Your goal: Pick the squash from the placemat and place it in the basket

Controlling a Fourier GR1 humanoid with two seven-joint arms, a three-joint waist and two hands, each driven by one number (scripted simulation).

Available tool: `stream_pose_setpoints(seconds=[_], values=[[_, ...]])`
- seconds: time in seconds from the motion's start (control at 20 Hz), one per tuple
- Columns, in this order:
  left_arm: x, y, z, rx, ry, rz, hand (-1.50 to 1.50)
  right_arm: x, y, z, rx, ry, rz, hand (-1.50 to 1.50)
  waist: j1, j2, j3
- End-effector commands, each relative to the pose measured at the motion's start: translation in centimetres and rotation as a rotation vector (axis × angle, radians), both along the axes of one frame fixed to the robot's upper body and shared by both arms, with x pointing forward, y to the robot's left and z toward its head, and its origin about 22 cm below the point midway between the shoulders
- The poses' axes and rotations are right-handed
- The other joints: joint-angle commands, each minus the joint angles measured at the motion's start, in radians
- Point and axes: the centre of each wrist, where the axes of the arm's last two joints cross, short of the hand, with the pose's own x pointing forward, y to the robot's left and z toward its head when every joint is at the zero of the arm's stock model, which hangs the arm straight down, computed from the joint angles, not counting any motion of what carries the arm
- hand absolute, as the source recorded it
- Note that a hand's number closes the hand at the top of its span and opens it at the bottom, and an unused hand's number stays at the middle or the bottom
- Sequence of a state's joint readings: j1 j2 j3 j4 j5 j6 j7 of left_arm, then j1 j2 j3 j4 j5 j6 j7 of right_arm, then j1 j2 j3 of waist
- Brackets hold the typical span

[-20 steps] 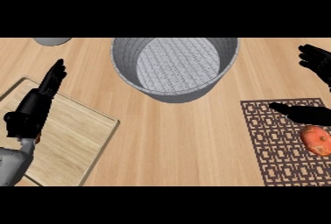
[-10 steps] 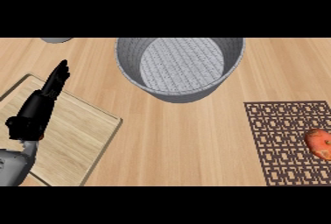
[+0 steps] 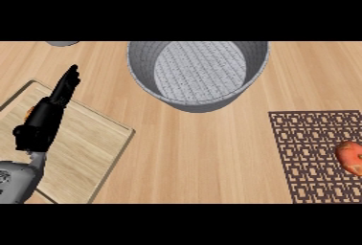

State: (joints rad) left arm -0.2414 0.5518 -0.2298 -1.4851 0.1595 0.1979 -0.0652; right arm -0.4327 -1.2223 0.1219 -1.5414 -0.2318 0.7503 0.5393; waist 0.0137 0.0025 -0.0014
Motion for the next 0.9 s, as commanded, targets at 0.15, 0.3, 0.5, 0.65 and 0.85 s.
stream_pose_setpoints(seconds=[0.15,0.3,0.5,0.65,0.85], values=[[-1.0,-1.2,0.9,-0.008,0.006,0.001,0.00,1.4,-2.1,-2.3,-0.039,0.089,0.003,-1.50,0.001,-0.001,0.002],[-0.7,-0.1,0.3,0.016,-0.008,0.011,0.00,2.1,-1.1,-5.8,-0.025,0.080,0.013,-1.50,-0.003,-0.001,0.002],[-1.3,-0.5,0.1,-0.011,0.004,0.001,0.00,1.7,-1.9,-7.2,-0.095,0.131,0.048,-1.50,-0.004,-0.001,0.002],[-1.5,0.2,0.5,0.000,-0.017,0.001,0.00,1.6,-2.8,-10.0,-0.097,0.185,0.023,-1.50,-0.001,-0.001,0.002],[0.5,-0.4,1.4,-0.001,-0.008,0.009,0.00,2.4,-1.1,-12.1,-0.127,0.196,0.025,-1.50,-0.008,-0.001,0.002]])
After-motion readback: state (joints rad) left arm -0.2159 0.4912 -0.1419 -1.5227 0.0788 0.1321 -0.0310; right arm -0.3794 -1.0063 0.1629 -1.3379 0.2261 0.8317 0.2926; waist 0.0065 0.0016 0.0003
